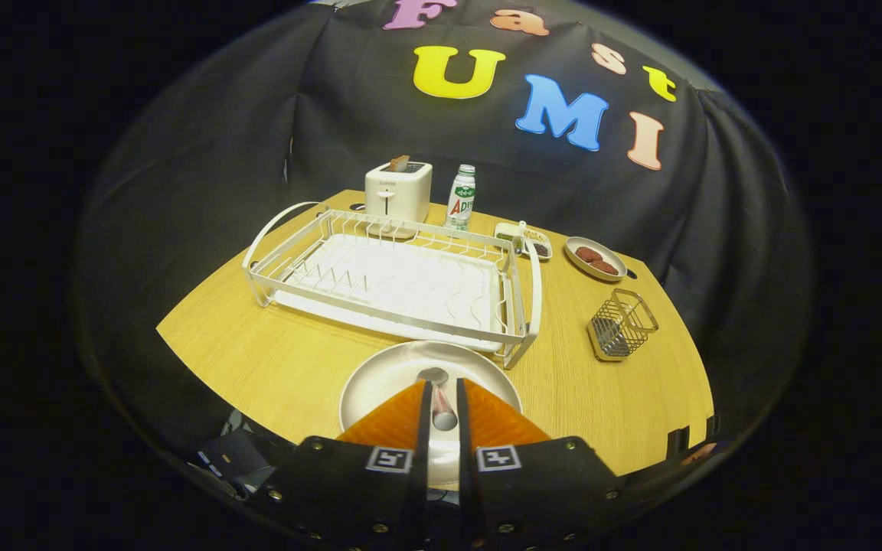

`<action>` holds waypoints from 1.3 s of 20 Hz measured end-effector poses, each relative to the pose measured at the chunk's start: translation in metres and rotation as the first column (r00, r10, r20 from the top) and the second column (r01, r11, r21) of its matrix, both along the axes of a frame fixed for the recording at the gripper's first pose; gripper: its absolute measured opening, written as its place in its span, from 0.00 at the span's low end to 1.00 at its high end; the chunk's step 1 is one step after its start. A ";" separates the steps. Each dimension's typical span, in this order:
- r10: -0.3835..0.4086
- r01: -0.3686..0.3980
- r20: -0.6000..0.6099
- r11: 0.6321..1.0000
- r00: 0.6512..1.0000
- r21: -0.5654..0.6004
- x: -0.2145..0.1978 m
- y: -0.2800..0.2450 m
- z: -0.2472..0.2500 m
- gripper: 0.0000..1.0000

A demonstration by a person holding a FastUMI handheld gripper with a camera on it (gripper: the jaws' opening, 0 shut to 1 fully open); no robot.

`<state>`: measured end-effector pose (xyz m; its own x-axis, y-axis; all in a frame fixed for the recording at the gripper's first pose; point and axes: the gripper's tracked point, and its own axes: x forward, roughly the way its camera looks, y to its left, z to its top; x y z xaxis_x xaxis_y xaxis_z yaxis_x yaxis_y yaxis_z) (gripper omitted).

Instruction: Take the plate from the dish rack, then take the spoon from the basket and place it into the plate.

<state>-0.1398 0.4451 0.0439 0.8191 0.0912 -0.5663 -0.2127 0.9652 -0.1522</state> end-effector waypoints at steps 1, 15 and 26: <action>-0.008 0.008 0.003 1.000 1.000 -0.005 0.001 -0.003 0.000 0.25; -0.110 0.108 0.156 0.994 0.982 0.025 0.035 -0.033 0.076 0.28; -0.273 0.227 0.446 0.962 0.853 0.153 0.101 -0.101 0.223 0.29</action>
